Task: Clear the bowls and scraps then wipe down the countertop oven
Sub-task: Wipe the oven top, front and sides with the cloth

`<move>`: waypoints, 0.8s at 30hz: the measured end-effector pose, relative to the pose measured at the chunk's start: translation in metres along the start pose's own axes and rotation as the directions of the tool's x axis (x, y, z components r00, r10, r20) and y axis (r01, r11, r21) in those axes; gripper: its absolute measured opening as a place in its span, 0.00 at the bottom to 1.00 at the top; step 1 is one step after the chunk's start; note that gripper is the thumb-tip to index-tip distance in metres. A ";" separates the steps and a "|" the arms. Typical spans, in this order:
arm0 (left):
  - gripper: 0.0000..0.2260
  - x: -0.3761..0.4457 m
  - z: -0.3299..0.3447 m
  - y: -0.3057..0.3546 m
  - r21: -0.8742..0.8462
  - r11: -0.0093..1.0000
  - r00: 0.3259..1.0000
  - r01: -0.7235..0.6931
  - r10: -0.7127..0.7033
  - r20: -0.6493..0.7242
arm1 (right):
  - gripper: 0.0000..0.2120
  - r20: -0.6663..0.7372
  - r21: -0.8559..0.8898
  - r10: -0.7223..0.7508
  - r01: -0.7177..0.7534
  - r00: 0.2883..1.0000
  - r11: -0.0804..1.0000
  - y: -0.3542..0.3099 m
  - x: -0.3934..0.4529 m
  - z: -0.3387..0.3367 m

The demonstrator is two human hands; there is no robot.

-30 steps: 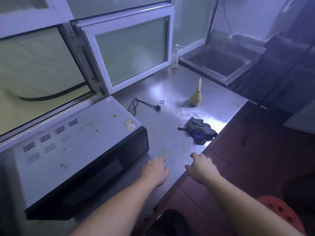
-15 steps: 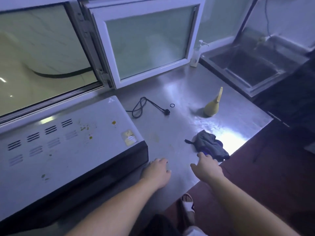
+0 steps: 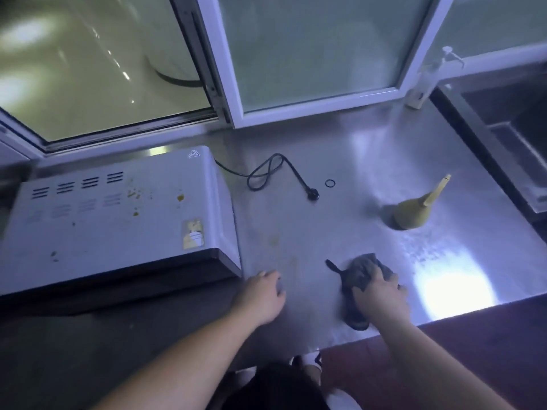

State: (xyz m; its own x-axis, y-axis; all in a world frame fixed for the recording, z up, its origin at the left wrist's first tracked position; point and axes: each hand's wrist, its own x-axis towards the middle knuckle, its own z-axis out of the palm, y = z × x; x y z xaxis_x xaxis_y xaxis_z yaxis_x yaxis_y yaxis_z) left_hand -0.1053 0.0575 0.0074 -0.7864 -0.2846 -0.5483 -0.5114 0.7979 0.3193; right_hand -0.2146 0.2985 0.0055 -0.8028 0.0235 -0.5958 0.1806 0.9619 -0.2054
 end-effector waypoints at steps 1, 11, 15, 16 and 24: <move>0.20 0.000 0.003 0.002 0.004 1.000 1.000 0.015 -0.015 -0.006 | 0.31 0.012 -0.001 -0.014 0.014 1.000 1.000 0.006 0.007 -0.001; 0.18 -0.009 0.026 0.005 -0.021 0.987 0.988 0.157 -0.157 -0.003 | 0.34 0.080 -0.158 -0.093 0.105 0.992 0.982 0.025 0.034 0.037; 0.17 -0.012 0.032 0.000 -0.048 0.984 0.984 0.174 -0.175 -0.025 | 0.34 0.098 -0.190 -0.190 0.206 0.977 0.960 0.010 0.046 0.034; 0.17 -0.012 0.033 -0.002 -0.058 0.983 0.983 0.175 -0.178 -0.039 | 0.34 0.098 -0.189 -0.219 0.235 0.971 0.953 0.001 0.052 0.032; 0.15 -0.020 0.038 -0.025 -0.142 0.971 0.969 0.191 -0.209 -0.129 | 0.33 0.106 -0.273 -0.441 0.453 0.891 0.849 -0.120 0.104 0.027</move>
State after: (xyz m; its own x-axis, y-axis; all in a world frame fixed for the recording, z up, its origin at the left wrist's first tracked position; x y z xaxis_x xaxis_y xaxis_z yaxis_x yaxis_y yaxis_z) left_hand -0.0640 0.0637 -0.0192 -0.6999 -0.5115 -0.4985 -0.6961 0.6449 0.3155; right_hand -0.3040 0.1778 -0.0529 -0.7351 -0.4324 -0.5222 -0.3652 0.9015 -0.2324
